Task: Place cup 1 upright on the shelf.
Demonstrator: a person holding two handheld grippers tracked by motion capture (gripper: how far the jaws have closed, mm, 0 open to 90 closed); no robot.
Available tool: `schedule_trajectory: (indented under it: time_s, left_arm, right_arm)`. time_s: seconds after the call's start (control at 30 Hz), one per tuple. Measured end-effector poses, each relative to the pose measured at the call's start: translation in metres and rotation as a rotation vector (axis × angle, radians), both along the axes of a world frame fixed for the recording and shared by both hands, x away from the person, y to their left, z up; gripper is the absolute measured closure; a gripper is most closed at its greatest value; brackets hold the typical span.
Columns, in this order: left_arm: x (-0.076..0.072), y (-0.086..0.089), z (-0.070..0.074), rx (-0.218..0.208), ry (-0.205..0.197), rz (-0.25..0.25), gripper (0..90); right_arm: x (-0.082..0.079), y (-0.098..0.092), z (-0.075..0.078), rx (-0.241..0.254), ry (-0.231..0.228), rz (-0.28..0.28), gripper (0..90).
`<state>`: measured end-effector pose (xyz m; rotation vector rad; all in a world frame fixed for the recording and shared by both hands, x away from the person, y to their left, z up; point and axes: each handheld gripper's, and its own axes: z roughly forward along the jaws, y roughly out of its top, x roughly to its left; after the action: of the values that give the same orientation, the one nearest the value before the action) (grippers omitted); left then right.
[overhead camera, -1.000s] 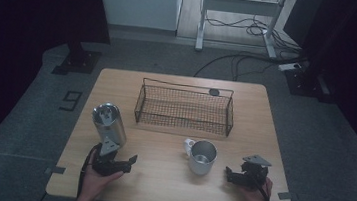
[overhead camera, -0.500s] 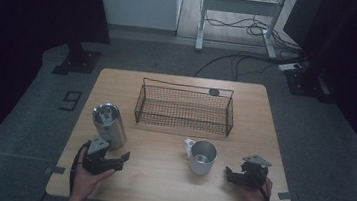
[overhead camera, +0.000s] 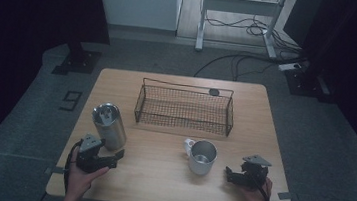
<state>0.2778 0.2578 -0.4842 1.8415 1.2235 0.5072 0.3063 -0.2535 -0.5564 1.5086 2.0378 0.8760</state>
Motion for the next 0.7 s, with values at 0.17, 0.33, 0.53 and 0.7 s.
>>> schedule_trajectory:
  time_s: [0.17,0.33,0.53,0.7]
  left_arm:
    - [0.0,0.004,-0.001,0.001,-0.002,0.016,14.3]
    - [0.002,0.009,-0.003,0.006,0.003,0.042,14.0]
    - [0.005,0.014,-0.006,-0.003,0.02,0.058,12.3]
    - [0.006,0.015,-0.007,-0.008,0.019,0.071,11.1]
  right_arm:
    - [0.0,0.0,0.0,0.0,0.0,0.0,1.6]
    - [0.0,0.0,0.0,0.0,0.0,0.0,1.6]
    - [0.0,0.0,0.0,0.0,0.0,0.0,1.6]
    - [0.0,0.0,0.0,0.0,0.0,0.0,1.6]
